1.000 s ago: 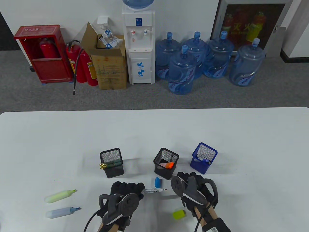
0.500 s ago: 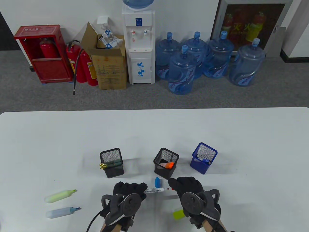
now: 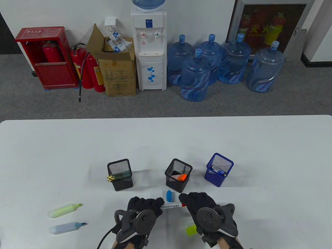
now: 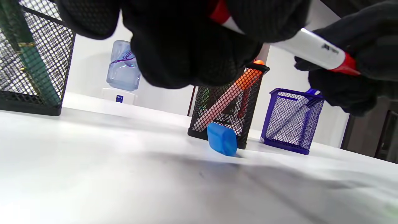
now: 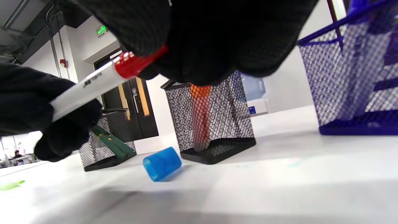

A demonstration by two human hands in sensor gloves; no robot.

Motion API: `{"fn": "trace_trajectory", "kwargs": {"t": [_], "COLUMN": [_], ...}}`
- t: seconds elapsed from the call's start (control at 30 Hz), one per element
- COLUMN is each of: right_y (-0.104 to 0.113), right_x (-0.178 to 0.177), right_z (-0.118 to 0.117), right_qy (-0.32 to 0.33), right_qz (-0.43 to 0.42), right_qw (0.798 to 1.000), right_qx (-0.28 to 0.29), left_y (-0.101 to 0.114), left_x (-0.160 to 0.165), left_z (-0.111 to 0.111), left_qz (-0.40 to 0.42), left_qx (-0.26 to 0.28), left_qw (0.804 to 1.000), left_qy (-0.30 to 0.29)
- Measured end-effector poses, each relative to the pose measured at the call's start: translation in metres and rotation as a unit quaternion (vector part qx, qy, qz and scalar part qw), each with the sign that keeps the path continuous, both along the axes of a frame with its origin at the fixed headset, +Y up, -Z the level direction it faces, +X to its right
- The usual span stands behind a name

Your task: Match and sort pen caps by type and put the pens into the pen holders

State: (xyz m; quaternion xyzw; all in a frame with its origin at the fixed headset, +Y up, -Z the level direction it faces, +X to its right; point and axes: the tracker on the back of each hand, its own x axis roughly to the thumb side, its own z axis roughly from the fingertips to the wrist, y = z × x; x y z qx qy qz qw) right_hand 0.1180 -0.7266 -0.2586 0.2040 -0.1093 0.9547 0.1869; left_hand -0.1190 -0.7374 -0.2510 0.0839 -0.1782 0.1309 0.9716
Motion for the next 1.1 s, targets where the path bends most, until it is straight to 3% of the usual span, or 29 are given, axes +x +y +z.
{"fn": "trace_trajectory", "kwargs": {"t": [0.13, 0.33, 0.43, 0.57, 0.8, 0.97, 1.1], "right_y": [0.003, 0.010, 0.012, 0.007, 0.019, 0.055, 0.087], "right_x": [0.004, 0.012, 0.011, 0.013, 0.014, 0.037, 0.070], "right_z": [-0.002, -0.006, -0.006, -0.010, -0.008, -0.016, -0.022], "right_qy": [0.011, 0.021, 0.026, 0.028, 0.006, -0.035, -0.113], "right_qz": [-0.054, -0.129, -0.131, -0.161, -0.133, -0.114, -0.053], "right_qw": [0.998, 0.989, 0.989, 0.980, 0.990, 0.993, 0.990], "right_qx": [-0.029, -0.066, -0.065, -0.111, -0.046, -0.003, 0.059], "left_y": [0.001, 0.008, 0.011, 0.012, 0.003, 0.009, 0.009], "left_x": [-0.001, 0.000, -0.002, -0.001, -0.004, -0.019, -0.024], "left_z": [0.000, -0.001, 0.001, 0.003, 0.002, 0.001, -0.001], "left_qz": [0.012, 0.065, 0.072, 0.056, 0.076, 0.117, 0.127], "left_qx": [-0.001, -0.047, -0.026, 0.018, 0.012, 0.042, 0.025], "left_qw": [1.000, 0.996, 0.996, 0.998, 0.997, 0.992, 0.991], "left_qy": [-0.004, -0.027, -0.035, -0.029, -0.016, 0.022, 0.022]}}
